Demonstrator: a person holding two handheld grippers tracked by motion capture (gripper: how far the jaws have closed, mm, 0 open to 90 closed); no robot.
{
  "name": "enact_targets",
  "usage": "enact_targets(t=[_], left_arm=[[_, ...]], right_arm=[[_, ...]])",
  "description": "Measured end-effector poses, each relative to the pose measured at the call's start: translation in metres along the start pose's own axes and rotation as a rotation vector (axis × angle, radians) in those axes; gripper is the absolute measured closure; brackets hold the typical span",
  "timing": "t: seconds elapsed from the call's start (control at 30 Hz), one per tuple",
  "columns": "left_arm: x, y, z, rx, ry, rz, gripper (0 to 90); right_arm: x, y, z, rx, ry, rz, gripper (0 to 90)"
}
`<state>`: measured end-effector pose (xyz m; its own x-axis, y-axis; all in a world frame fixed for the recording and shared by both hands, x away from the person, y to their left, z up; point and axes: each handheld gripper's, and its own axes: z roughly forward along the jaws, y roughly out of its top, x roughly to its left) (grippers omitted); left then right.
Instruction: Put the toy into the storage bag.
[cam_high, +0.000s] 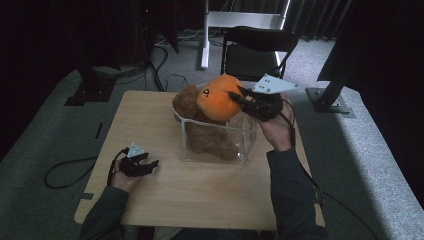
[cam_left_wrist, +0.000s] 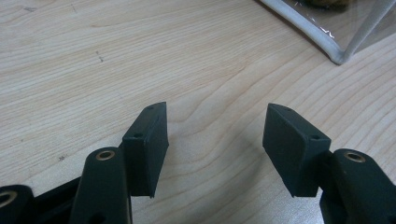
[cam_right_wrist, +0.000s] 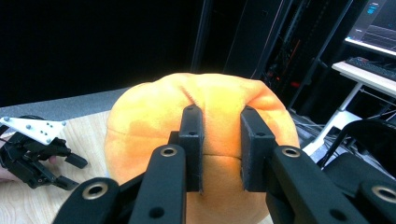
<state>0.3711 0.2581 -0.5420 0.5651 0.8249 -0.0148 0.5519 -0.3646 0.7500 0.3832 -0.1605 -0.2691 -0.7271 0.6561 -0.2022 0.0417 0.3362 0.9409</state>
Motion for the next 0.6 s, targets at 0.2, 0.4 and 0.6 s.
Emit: enact_targets(t=[0.2, 0.4, 0.6], left_arm=[[-0.0001, 0.0, 0.0001, -0.001, 0.0, -0.002, 41.2], [-0.0001, 0.0, 0.0002, -0.001, 0.0, -0.002, 41.1], [-0.0001, 0.0001, 0.0001, 0.001, 0.0, 0.0, 41.1]], right_arm=[[-0.0029, -0.0032, -0.0001, -0.003, -0.006, 0.01, 74.1], [-0.0051, -0.0055, -0.0011, -0.007, -0.012, 0.022, 74.1], [-0.0063, -0.0061, -0.0004, -0.007, -0.018, 0.024, 74.1]])
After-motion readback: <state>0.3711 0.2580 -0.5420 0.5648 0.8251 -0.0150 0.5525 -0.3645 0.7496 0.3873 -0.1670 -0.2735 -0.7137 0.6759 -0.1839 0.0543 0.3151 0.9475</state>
